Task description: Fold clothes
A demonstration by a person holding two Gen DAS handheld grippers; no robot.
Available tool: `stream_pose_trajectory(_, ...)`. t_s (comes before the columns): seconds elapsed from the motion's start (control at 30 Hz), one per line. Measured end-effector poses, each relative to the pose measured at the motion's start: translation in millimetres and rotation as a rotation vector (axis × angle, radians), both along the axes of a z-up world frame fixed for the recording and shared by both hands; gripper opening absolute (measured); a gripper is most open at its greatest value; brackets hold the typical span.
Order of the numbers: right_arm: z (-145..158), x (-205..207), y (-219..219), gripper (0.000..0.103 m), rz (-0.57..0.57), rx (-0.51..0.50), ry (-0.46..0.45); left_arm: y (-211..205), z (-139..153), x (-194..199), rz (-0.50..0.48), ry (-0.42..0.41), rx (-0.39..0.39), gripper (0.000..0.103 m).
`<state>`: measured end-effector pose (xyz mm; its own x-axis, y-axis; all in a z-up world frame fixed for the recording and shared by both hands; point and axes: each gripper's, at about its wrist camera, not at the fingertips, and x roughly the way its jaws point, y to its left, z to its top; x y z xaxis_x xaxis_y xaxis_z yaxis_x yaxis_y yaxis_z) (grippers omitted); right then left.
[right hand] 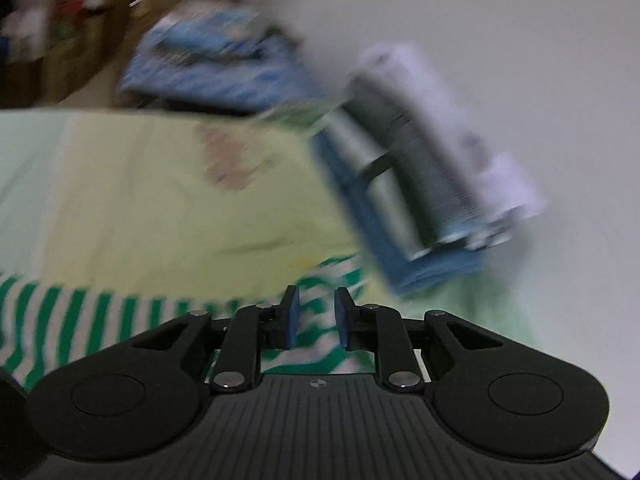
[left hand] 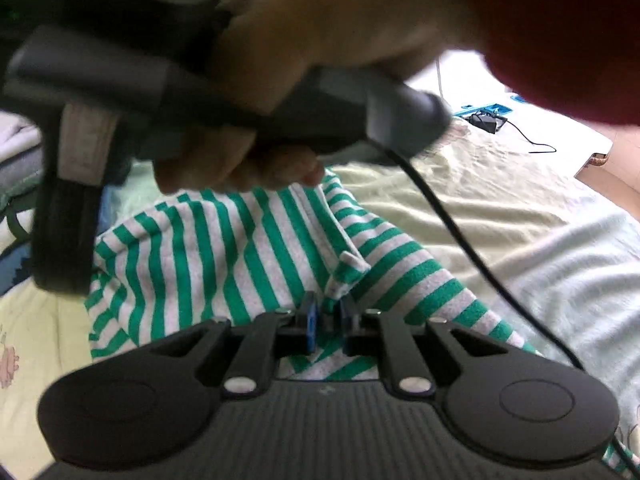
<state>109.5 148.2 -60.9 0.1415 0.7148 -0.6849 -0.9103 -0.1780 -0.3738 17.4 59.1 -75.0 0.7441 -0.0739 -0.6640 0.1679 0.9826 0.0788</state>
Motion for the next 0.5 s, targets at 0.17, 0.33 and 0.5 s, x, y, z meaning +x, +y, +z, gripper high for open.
stream_pose_trajectory(0.17,-9,-5,6,0.018,0.052,-0.074,-0.060,-2,-2,1,0.005,-0.004,0.000,0.013)
stream_pose_trajectory(0.33,-17,0,9,0.016,0.059,-0.124,-0.117,-5,-4,2,0.010,-0.007,0.001,0.013)
stream_pose_trajectory(0.5,-6,22,-7,0.007,-0.032,-0.040,-0.026,-9,-5,3,0.013,-0.009,0.003,0.013)
